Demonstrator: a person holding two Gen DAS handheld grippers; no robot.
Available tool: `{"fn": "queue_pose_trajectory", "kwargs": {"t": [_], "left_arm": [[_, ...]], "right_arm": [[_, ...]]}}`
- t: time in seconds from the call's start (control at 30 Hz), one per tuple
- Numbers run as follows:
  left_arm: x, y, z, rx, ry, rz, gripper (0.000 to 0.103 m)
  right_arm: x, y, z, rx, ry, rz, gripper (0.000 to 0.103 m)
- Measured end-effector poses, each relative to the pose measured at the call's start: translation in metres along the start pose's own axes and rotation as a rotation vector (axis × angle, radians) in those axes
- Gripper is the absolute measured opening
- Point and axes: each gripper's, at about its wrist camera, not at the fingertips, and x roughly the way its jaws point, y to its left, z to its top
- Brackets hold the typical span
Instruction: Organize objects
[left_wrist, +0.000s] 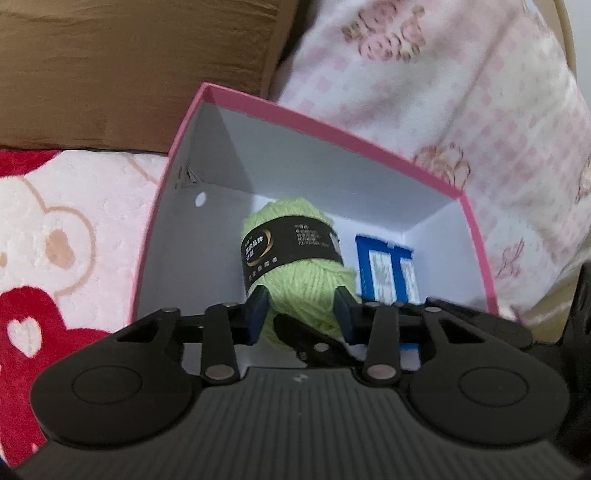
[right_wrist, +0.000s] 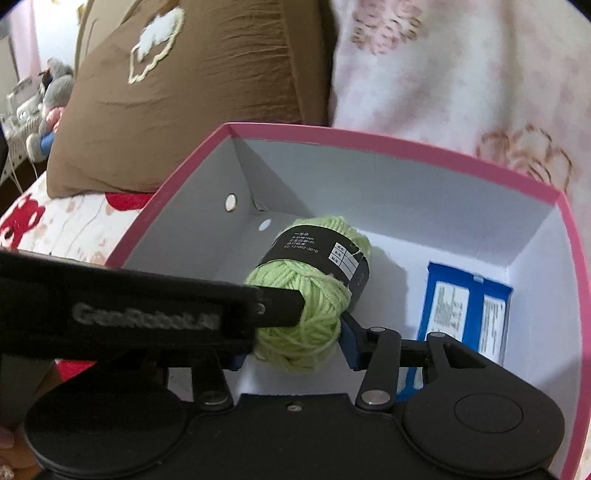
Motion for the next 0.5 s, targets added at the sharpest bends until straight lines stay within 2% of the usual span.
{"fn": "queue_pose_trajectory", "kwargs": {"t": [0.13, 0.2, 0.3, 0.37, 0.43, 0.47, 0.5], "left_arm": [[-0.002, -0.001, 0.001, 0.016, -0.013, 0.008, 0.033], [-0.001, -0.003, 0.0, 0.037, -0.019, 0.031, 0.032], [0.0, -0.002, 0.0, 0.053, -0.029, 0.068, 0.027], [-0.001, 0.0, 0.002, 0.044, -0.036, 0.049, 0.026], [-0.001, 0.002, 0.003, 0.049, -0.03, 0.047, 0.025], [-0.001, 0.002, 0.004, 0.056, -0.027, 0.051, 0.025], [-0.001, 0.002, 0.003, 0.052, -0.021, 0.046, 0.025]], "right_arm": [[0.001, 0.011, 0.001, -0.071, -0.024, -0.035, 0.054], [0.001, 0.011, 0.001, -0.08, -0.031, -0.041, 0.059], [0.0, -0.003, 0.0, 0.012, -0.025, 0.044, 0.066], [-0.003, -0.011, -0.002, 0.078, -0.028, 0.093, 0.066], [-0.007, -0.016, -0.004, 0.099, -0.047, 0.11, 0.061], [-0.008, -0.015, -0.005, 0.088, -0.046, 0.106, 0.05], [-0.008, -0.013, -0.005, 0.063, -0.042, 0.083, 0.044]]}}
